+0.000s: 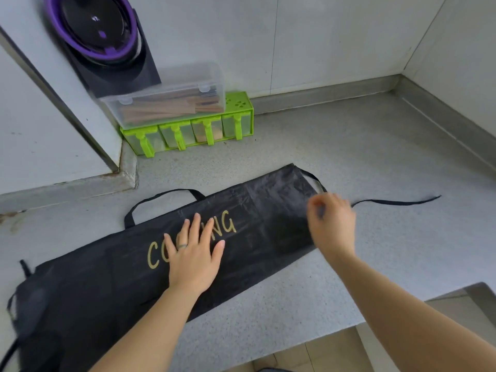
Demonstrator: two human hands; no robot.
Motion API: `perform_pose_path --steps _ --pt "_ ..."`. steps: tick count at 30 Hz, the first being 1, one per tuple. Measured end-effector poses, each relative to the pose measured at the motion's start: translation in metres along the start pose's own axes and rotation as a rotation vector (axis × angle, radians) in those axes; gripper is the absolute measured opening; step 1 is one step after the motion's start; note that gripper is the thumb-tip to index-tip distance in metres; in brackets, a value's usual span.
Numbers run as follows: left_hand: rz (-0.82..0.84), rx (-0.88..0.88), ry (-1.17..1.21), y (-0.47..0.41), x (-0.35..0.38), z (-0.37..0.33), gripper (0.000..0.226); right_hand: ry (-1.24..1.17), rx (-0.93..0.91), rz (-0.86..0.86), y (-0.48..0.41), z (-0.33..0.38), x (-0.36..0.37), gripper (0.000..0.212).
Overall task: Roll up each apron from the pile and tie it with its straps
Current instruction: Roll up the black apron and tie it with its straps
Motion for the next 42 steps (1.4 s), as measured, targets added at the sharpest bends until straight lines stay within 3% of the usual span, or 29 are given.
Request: perform_pose_path --steps 4,7,10,17,20,25,27,34,38,42 --pt "0.034 0.095 0.178 0.002 -0.006 -0.03 0.058 -0.105 -0.392 0.342 0.038 0.043 0.025 0.018" --pt "-0.054 0.107 0.467 0.011 -0.017 -0.026 0.045 -0.125 -0.428 0.473 0.059 0.053 0.038 0.028" --pt "-0.196 0.029 0.54 0.032 -0.026 0.007 0.038 -0.104 -0.499 0.528 0.079 0.067 0.047 0.029" --pt "-0.397 -0.288 0.353 0.096 -0.03 0.1 0.029 0.153 -0.77 0.64 0.139 0.106 0.084 0.04" --pt "-0.525 -0.402 0.281 0.12 -0.029 0.129 0.028 0.366 -0.828 0.68 0.157 0.103 0.098 0.061" --pt "-0.638 -0.894 0.56 0.149 -0.029 0.155 0.021 0.472 -0.845 0.716 0.155 0.098 0.105 0.07" --pt "-0.65 -0.969 0.68 0.159 -0.029 0.157 0.011 0.462 -0.859 0.719 0.152 0.099 0.106 0.079" --pt "-0.396 -0.842 0.634 0.167 -0.032 0.151 0.021 0.443 -0.866 0.7 0.15 0.103 0.108 0.099" --pt "-0.381 -0.85 0.652 0.163 -0.032 0.154 0.022 0.44 -0.855 0.701 0.151 0.103 0.108 0.101" --pt "-0.395 -0.755 0.644 0.16 -0.031 0.156 0.007 0.439 -0.863 0.688 0.151 0.103 0.108 0.102"
Point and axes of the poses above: each hand's wrist, its own y-axis away from the middle knuckle, its own x-axis out of the palm, z = x × y, the point moved 1 cm from there along -y, towards the middle knuckle, and after that the axes turned 9 degrees about -z, right-handed, at the moved point
